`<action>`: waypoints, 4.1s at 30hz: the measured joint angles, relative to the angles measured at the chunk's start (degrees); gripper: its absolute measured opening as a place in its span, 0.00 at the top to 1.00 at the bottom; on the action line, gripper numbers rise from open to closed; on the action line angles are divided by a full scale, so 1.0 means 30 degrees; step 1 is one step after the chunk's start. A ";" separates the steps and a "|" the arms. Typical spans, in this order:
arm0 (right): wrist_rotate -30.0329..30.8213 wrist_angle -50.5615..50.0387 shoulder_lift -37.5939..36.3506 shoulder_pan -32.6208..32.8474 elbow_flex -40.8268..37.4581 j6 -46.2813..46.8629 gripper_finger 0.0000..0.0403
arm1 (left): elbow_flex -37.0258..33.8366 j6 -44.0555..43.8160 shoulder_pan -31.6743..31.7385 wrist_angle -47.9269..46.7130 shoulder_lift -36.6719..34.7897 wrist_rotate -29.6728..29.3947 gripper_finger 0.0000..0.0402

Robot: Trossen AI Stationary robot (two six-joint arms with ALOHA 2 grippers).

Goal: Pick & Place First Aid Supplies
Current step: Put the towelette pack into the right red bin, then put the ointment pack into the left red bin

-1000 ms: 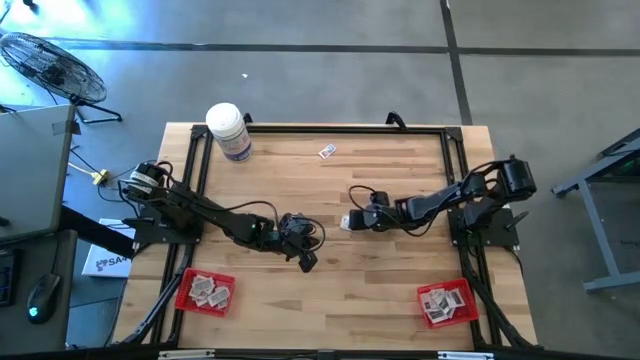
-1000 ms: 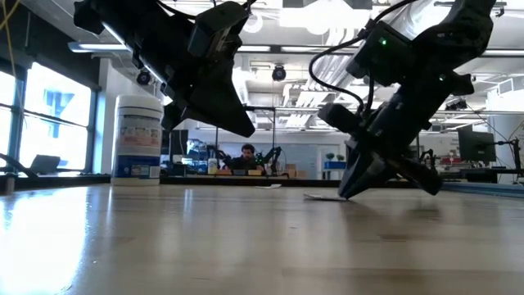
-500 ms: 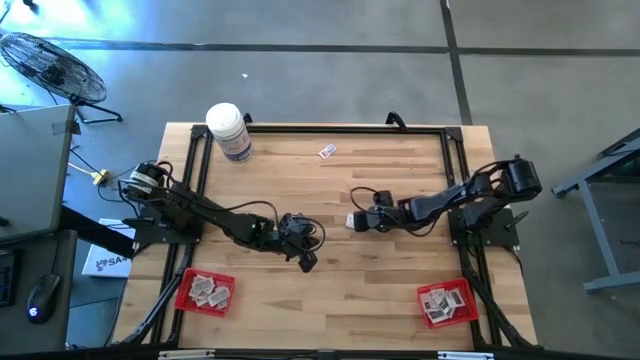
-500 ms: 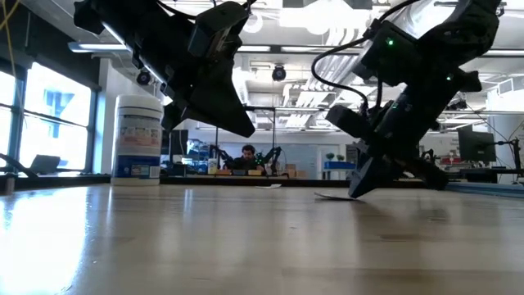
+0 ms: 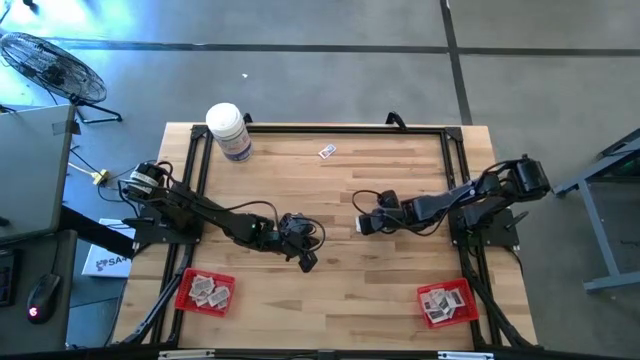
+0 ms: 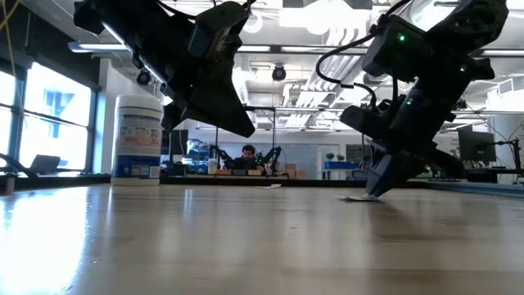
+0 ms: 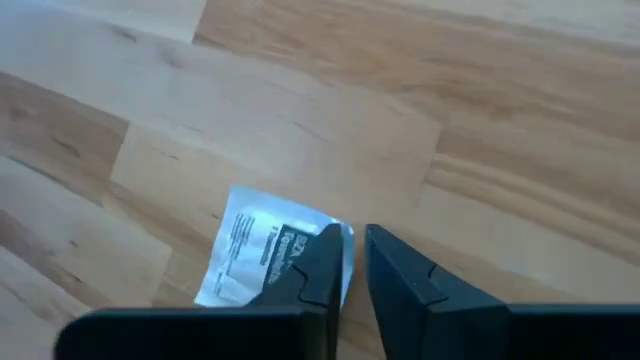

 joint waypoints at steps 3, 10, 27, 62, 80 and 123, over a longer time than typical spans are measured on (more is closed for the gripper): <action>0.0181 0.0020 -0.0007 0.0002 0.0000 -0.0030 0.84 | 0.0000 0.0002 -0.0005 0.0000 0.0000 0.0000 1.00; 0.0421 0.0941 0.0520 0.0007 0.0025 -0.1149 0.76 | 0.0000 0.0000 -0.0004 -0.0007 0.0000 0.0000 1.00; 0.1401 0.2156 0.2076 0.1055 0.0102 -0.5108 0.91 | 0.0000 0.0003 -0.0002 0.0000 0.0000 0.0000 1.00; -0.7013 -0.5604 -0.9943 1.1136 0.0036 0.2009 1.00 | 0.0000 0.0004 -0.0003 -0.0015 0.0000 0.0007 1.00; -0.8801 -0.8695 -0.9120 1.4644 -0.0029 0.4796 0.96 | 0.0000 0.0006 -0.0001 -0.0004 0.0000 0.0007 1.00; 0.6036 0.2793 -0.1341 0.4418 0.1494 -1.1313 0.89 | -0.0007 0.0006 -0.0005 0.0299 0.0000 -0.0378 1.00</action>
